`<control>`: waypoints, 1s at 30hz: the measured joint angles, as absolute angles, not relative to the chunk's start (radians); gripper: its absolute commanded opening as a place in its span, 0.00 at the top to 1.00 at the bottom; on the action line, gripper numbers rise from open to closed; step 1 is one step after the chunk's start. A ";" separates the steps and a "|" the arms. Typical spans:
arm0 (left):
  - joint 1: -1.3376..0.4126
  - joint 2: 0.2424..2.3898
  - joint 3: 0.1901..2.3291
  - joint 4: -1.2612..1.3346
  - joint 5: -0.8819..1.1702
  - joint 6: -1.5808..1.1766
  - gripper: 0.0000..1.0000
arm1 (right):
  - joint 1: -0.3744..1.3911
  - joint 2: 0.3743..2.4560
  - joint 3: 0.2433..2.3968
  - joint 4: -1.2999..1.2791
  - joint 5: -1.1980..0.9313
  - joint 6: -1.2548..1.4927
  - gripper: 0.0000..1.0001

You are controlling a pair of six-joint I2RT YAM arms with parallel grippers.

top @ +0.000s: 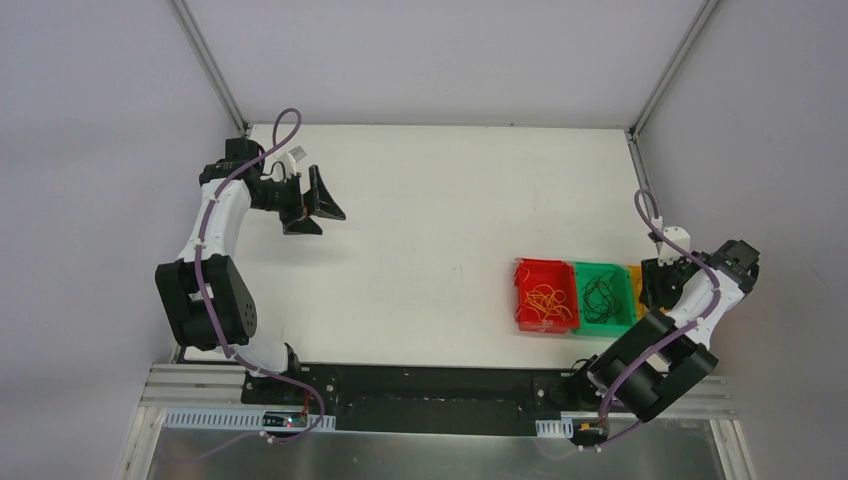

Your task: Untangle the cables

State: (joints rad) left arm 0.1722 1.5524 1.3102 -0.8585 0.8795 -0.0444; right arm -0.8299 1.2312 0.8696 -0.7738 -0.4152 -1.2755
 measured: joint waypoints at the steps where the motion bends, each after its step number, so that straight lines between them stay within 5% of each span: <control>1: 0.172 1.553 1.310 -0.859 0.879 -0.044 0.00 | -0.827 1.221 0.870 -0.780 -0.414 -1.273 0.49; 14: 0.172 1.566 1.327 -0.862 0.876 -0.060 0.00 | -0.738 1.185 1.211 -0.907 -0.458 -1.106 0.15; 17: 0.172 1.566 1.340 -0.865 0.854 -0.063 0.00 | -0.681 1.203 1.287 -0.927 -0.466 -1.036 0.01; 30: 0.172 1.615 1.647 -0.985 0.733 -0.076 0.00 | -0.109 1.414 1.579 -0.856 -0.408 -0.455 0.01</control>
